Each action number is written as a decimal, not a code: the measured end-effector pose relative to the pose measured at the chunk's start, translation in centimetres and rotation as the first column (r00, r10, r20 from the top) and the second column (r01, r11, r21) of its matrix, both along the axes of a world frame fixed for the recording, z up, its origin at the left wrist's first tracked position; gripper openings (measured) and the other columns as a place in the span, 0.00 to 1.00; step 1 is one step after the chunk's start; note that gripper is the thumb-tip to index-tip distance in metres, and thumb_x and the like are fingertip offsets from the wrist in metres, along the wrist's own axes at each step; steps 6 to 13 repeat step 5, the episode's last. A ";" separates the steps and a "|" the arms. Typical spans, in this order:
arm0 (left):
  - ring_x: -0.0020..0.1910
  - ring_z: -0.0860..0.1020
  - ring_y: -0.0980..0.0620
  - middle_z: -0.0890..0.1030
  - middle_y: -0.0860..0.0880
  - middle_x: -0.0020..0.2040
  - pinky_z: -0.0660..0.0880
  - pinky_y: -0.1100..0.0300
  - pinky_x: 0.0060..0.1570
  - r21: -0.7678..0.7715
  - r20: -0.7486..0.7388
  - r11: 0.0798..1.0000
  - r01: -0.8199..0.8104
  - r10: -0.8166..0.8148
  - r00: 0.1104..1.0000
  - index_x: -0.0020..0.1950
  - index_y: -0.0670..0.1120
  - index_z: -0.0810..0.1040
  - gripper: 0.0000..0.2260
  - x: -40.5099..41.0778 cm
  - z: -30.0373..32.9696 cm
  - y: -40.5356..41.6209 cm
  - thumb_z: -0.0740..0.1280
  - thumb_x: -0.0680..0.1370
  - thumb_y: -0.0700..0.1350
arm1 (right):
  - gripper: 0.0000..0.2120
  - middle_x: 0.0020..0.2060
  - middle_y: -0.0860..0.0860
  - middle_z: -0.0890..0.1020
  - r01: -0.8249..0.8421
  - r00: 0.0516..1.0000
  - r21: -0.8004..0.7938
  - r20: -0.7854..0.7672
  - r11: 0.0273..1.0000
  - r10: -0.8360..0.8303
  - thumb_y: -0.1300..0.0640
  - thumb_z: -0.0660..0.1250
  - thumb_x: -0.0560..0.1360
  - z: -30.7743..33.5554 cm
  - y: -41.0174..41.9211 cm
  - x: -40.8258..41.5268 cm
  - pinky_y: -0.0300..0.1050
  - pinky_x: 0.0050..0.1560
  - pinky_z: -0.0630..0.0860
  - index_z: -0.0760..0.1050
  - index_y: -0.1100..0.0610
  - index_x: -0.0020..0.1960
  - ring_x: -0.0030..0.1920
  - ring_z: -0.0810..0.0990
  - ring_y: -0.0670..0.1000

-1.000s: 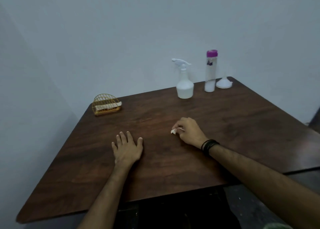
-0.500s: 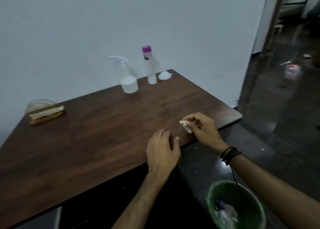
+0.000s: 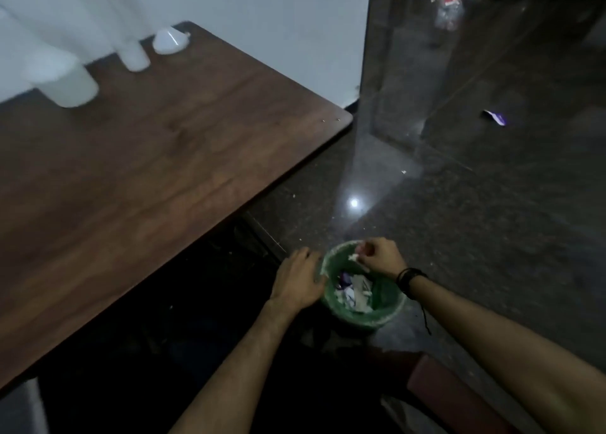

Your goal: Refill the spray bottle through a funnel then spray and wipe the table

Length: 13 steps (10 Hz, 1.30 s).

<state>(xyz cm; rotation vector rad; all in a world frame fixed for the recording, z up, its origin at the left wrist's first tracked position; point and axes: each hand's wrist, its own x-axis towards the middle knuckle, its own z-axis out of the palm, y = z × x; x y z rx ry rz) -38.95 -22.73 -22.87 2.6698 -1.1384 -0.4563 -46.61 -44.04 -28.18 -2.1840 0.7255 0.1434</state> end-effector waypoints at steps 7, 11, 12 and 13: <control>0.66 0.72 0.44 0.75 0.45 0.66 0.72 0.51 0.65 0.192 -0.235 0.980 -0.045 0.091 0.968 0.71 0.49 0.71 0.26 -0.8 -4.3 0.0 0.67 0.76 0.58 | 0.19 0.65 0.60 0.77 -0.179 0.916 -0.162 -0.387 0.970 0.104 0.54 0.65 0.79 -8.2 -0.6 -1.1 0.51 0.55 0.76 0.72 0.59 0.68 0.62 0.78 0.61; 0.66 0.72 0.44 0.75 0.45 0.66 0.72 0.51 0.65 0.192 -0.235 0.980 -0.045 0.091 0.968 0.71 0.49 0.71 0.26 -0.8 -4.3 0.0 0.67 0.76 0.58 | 0.19 0.65 0.60 0.77 -0.179 0.916 -0.162 -0.387 0.970 0.104 0.54 0.65 0.79 -8.2 -0.6 -1.1 0.51 0.55 0.76 0.72 0.59 0.68 0.62 0.78 0.61; 0.66 0.72 0.44 0.75 0.45 0.66 0.72 0.51 0.65 0.192 -0.235 0.980 -0.045 0.091 0.968 0.71 0.49 0.71 0.26 -0.8 -4.3 0.0 0.67 0.76 0.58 | 0.19 0.65 0.60 0.77 -0.179 0.916 -0.162 -0.387 0.970 0.104 0.54 0.65 0.79 -8.2 -0.6 -1.1 0.51 0.55 0.76 0.72 0.59 0.68 0.62 0.78 0.61; 0.66 0.72 0.44 0.75 0.45 0.66 0.72 0.51 0.65 0.192 -0.235 0.980 -0.045 0.091 0.968 0.71 0.49 0.71 0.26 -0.8 -4.3 0.0 0.67 0.76 0.58 | 0.19 0.65 0.60 0.77 -0.179 0.916 -0.162 -0.387 0.970 0.104 0.54 0.65 0.79 -8.2 -0.6 -1.1 0.51 0.55 0.76 0.72 0.59 0.68 0.62 0.78 0.61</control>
